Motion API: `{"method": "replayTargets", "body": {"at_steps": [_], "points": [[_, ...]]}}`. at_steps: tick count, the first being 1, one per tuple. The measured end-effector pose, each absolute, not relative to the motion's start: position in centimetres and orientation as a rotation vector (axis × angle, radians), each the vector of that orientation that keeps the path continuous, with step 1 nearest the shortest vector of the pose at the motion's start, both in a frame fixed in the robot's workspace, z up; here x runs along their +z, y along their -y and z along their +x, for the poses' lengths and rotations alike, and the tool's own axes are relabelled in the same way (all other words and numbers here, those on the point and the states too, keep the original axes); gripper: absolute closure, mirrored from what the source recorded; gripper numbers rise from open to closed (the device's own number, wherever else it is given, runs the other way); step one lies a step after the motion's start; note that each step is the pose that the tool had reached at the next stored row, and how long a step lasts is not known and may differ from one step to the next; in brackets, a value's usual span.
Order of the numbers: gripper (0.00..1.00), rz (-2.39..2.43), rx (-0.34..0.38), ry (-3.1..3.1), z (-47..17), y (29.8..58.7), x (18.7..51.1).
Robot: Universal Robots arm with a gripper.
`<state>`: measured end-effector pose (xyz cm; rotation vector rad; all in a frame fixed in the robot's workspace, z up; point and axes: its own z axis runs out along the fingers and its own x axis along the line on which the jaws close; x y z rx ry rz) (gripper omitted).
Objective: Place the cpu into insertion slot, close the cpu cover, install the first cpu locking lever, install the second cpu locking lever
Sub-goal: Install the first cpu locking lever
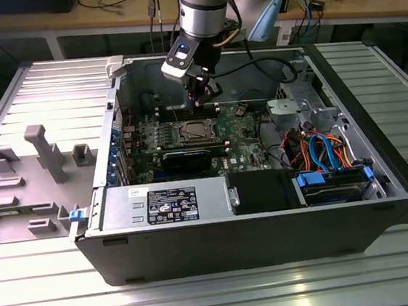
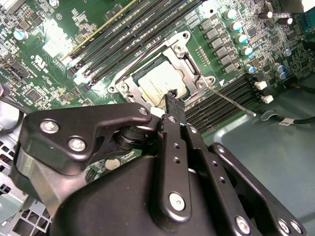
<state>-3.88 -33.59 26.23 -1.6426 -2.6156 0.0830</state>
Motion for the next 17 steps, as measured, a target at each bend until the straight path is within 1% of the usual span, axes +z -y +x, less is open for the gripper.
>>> {"method": "replayTargets", "body": {"at_steps": [17], "points": [[0.89, -1.631, 0.083, 2.623, -3.88, 33.58, 26.22]]}}
